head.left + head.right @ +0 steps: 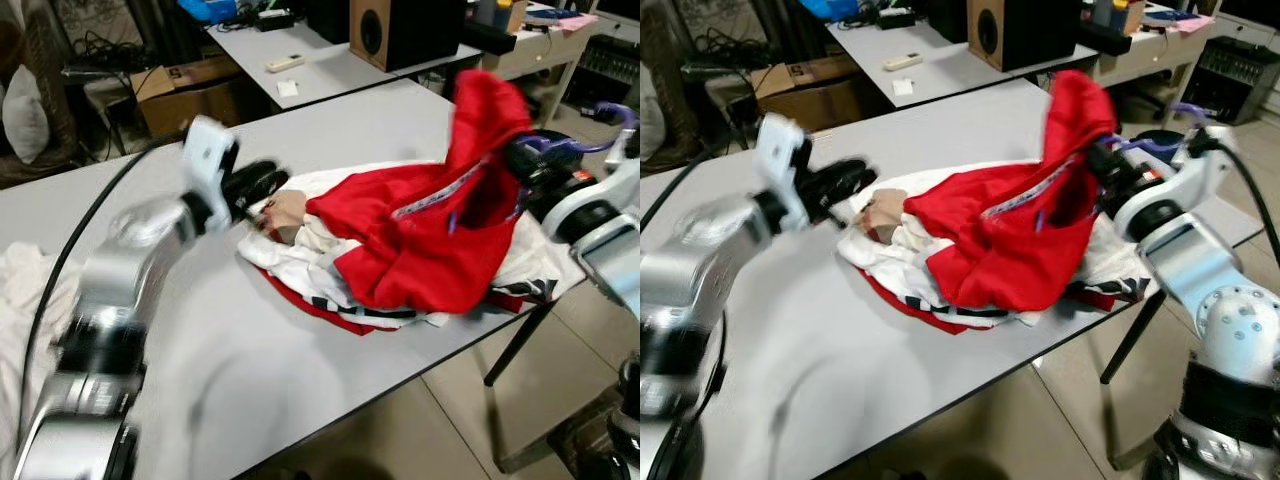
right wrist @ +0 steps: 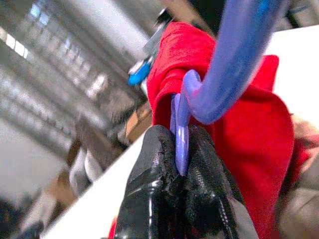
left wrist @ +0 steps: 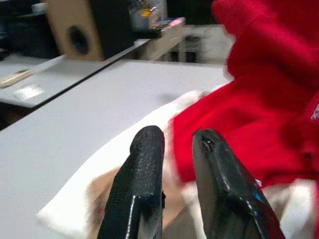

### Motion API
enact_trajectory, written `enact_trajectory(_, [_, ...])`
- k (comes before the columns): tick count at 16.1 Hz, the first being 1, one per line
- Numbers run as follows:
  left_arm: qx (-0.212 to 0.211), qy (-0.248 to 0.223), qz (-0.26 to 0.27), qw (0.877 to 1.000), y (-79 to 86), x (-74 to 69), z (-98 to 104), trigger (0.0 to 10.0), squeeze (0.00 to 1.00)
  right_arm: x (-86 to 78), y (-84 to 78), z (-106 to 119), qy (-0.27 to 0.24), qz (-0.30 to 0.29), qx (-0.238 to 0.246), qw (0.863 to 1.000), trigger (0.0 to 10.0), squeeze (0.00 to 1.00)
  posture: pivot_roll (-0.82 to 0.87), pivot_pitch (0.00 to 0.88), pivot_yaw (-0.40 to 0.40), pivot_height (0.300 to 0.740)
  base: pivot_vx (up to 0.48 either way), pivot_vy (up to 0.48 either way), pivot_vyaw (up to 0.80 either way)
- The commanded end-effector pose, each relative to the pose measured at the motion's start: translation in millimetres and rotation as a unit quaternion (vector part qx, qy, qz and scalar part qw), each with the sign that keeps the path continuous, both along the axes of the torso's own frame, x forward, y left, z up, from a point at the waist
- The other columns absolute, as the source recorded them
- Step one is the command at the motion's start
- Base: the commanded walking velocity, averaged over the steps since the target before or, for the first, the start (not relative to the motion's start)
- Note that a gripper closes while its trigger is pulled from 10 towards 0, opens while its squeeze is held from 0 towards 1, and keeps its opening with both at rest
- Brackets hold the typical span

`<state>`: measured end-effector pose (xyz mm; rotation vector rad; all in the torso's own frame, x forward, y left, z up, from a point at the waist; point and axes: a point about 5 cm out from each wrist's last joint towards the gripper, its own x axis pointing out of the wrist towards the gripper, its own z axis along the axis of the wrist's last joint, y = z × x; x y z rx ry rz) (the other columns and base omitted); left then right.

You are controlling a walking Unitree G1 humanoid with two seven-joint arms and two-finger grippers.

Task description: Hang hanger

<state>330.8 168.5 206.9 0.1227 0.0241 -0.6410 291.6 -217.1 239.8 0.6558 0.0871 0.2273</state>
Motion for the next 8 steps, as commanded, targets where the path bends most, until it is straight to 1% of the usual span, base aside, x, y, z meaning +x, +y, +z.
enact_trajectory(1, [0.022, -0.014, 0.025, 0.999, 4.8, -8.4, 1.0, 10.0, 0.00, -8.0, 11.2, 0.9, -0.001, 0.035, -0.034, 0.999, 10.0, 0.00, -0.04, 0.000, 0.090, 0.740, 0.000, 0.000, 0.00])
enact_trajectory(2, [-0.004, 0.010, 0.046, 0.999, -2.6, -31.4, -17.2, 10.0, 0.00, -24.7, 21.9, -8.9, 0.021, 0.063, -0.084, 0.994, 10.0, 0.00, -0.05, 0.000, 0.111, 0.740, 0.000, 0.000, 0.00])
enact_trajectory(3, [-0.008, 0.020, 0.048, 0.999, -5.3, -36.8, -21.2, 10.0, 0.00, -28.5, 23.6, -10.4, 0.025, 0.068, -0.092, 0.993, 10.0, 0.00, -0.05, 0.000, 0.111, 0.740, 0.000, 0.000, 0.00])
enact_trajectory(4, [0.005, 0.043, 0.035, 0.998, -14.4, -52.0, -34.7, 10.0, 0.00, -41.5, 26.6, -10.4, 0.030, 0.088, -0.096, 0.991, 10.0, 0.00, -0.05, 0.003, 0.105, 0.740, 0.000, 0.000, 0.00])
enact_trajectory(5, [0.009, 0.046, 0.034, 0.998, -17.2, -56.2, -37.8, 10.0, 0.00, -47.7, 27.0, -10.0, 0.033, 0.102, -0.105, 0.989, 10.0, 0.00, -0.05, 0.002, 0.103, 0.740, 0.000, 0.000, 0.00])
enact_trajectory(6, [0.009, 0.048, 0.040, 0.998, -20.0, -64.1, -38.7, 10.0, 0.00, -61.5, 27.2, -8.5, 0.037, 0.139, -0.138, 0.980, 10.0, 0.00, -0.03, 0.008, 0.085, 0.740, -0.292, 0.000, 0.00])
enact_trajectory(7, [0.011, 0.046, 0.043, 0.998, -20.3, -67.5, -37.4, 10.0, 0.00, -69.3, 25.4, -6.0, 0.033, 0.165, -0.168, 0.971, 10.0, 0.00, -0.02, 0.014, 0.078, 0.740, -0.292, 0.000, 0.00])
enact_trajectory(8, [0.013, 0.045, 0.044, 0.998, -20.8, -70.3, -37.2, 10.0, 0.00, -76.8, 24.8, -2.4, 0.024, 0.197, -0.199, 0.960, 10.0, 0.00, -0.02, 0.020, 0.078, 0.740, -0.292, 0.000, 0.00])
